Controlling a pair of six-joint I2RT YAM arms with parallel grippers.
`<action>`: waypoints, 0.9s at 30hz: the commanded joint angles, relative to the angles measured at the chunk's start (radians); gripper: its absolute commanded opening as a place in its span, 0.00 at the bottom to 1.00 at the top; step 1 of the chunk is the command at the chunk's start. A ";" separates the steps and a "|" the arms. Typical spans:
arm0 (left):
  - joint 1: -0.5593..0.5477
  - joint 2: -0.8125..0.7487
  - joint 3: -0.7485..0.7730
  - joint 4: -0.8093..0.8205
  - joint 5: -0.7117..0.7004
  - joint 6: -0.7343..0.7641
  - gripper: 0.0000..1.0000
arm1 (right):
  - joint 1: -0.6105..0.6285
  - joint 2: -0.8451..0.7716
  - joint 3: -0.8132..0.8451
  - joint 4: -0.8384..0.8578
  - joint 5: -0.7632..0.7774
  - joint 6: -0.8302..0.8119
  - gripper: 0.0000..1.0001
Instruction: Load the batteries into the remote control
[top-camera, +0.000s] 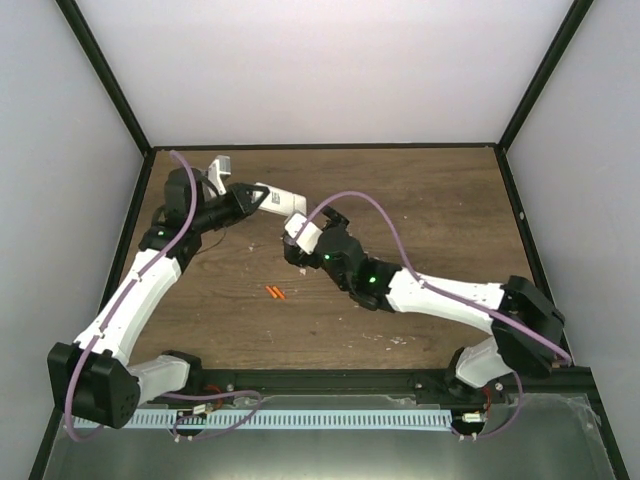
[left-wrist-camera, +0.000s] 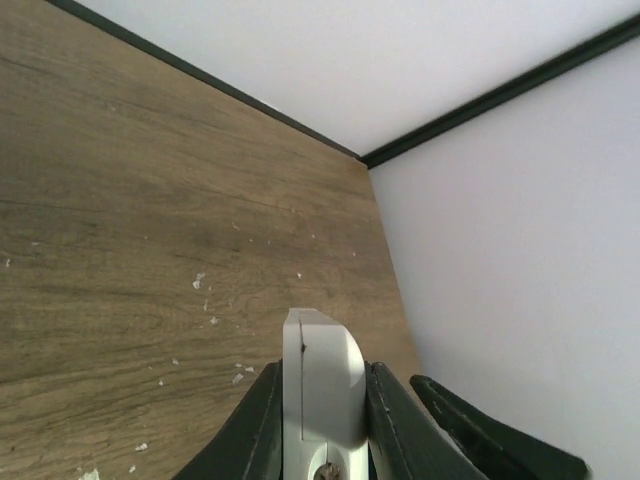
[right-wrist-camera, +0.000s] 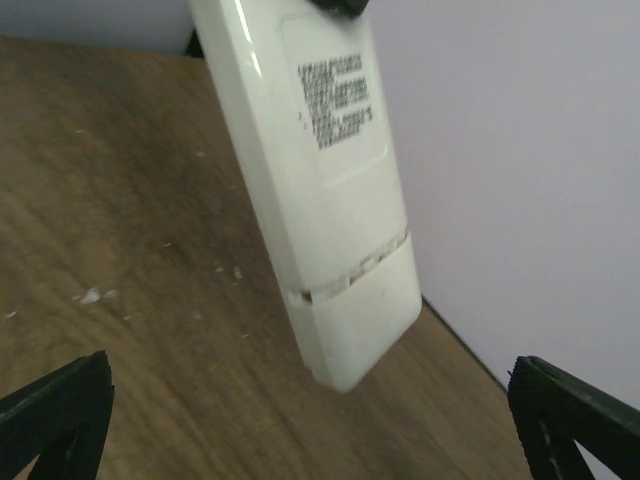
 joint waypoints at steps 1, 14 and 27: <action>0.042 0.020 0.020 0.025 0.200 0.193 0.00 | -0.048 -0.086 -0.052 -0.154 -0.252 0.090 1.00; 0.051 0.091 0.039 -0.051 0.517 0.370 0.00 | -0.155 -0.203 -0.132 -0.161 -0.561 0.087 0.98; 0.050 0.105 0.084 -0.176 0.532 0.493 0.00 | -0.168 -0.170 -0.101 -0.178 -0.544 0.075 0.84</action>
